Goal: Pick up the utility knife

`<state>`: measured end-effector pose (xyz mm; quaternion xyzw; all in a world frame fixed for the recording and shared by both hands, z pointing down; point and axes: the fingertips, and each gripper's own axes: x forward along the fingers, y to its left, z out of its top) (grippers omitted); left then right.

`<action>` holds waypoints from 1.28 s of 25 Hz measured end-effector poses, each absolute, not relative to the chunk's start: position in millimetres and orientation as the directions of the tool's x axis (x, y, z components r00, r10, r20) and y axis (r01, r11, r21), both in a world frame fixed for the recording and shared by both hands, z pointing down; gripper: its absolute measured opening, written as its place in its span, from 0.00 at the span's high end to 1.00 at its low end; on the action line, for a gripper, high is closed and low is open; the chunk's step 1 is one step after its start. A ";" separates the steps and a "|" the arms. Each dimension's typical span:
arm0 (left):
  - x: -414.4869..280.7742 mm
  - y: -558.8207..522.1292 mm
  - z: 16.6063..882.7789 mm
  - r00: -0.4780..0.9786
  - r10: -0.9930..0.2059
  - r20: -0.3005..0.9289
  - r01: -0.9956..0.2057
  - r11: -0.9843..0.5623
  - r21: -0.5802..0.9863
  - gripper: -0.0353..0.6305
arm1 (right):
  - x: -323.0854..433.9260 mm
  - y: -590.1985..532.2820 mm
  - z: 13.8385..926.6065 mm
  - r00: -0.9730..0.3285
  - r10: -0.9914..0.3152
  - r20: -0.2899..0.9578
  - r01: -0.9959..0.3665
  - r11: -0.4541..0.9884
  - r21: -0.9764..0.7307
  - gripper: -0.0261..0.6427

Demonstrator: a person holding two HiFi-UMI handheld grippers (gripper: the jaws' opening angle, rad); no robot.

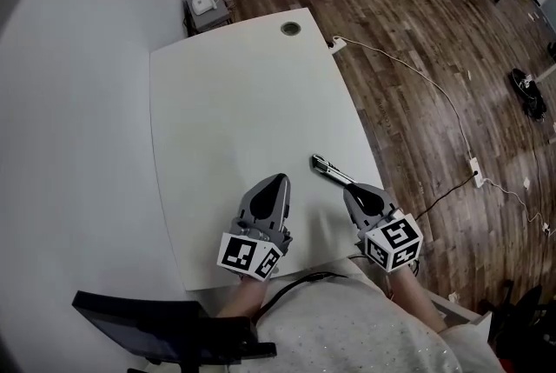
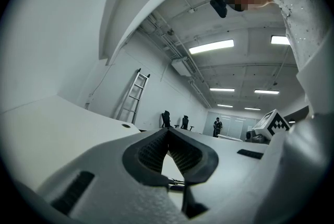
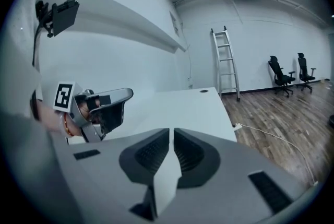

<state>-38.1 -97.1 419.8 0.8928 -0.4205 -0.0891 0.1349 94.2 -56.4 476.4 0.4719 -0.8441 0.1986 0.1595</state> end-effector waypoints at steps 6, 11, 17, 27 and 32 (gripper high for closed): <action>-36.6 -98.6 435.5 0.618 -0.785 -0.046 -0.733 -0.596 0.328 0.94 | 91.8 -67.5 502.6 -0.529 -0.661 0.532 -0.808 0.584 -0.079 0.91; -40.0 -100.0 445.4 0.600 -0.799 -0.043 -0.744 -0.576 0.338 0.94 | 89.8 -80.7 525.1 -0.523 -0.590 0.615 -0.767 0.640 -0.039 0.79; -40.2 -95.1 454.1 0.587 -0.809 -0.035 -0.751 -0.561 0.348 0.94 | 82.2 -88.9 551.9 -0.490 -0.488 0.722 -0.699 0.715 0.010 0.72; -40.9 -93.3 460.4 0.572 -0.819 -0.033 -0.759 -0.545 0.357 0.94 | 81.4 -92.7 581.5 -0.460 -0.369 0.808 -0.632 0.775 -0.006 0.69; -44.0 -93.2 464.6 0.560 -0.828 -0.039 -0.757 -0.530 0.381 0.94 | 80.5 -95.6 588.6 -0.444 -0.325 0.835 -0.622 0.783 -0.026 0.69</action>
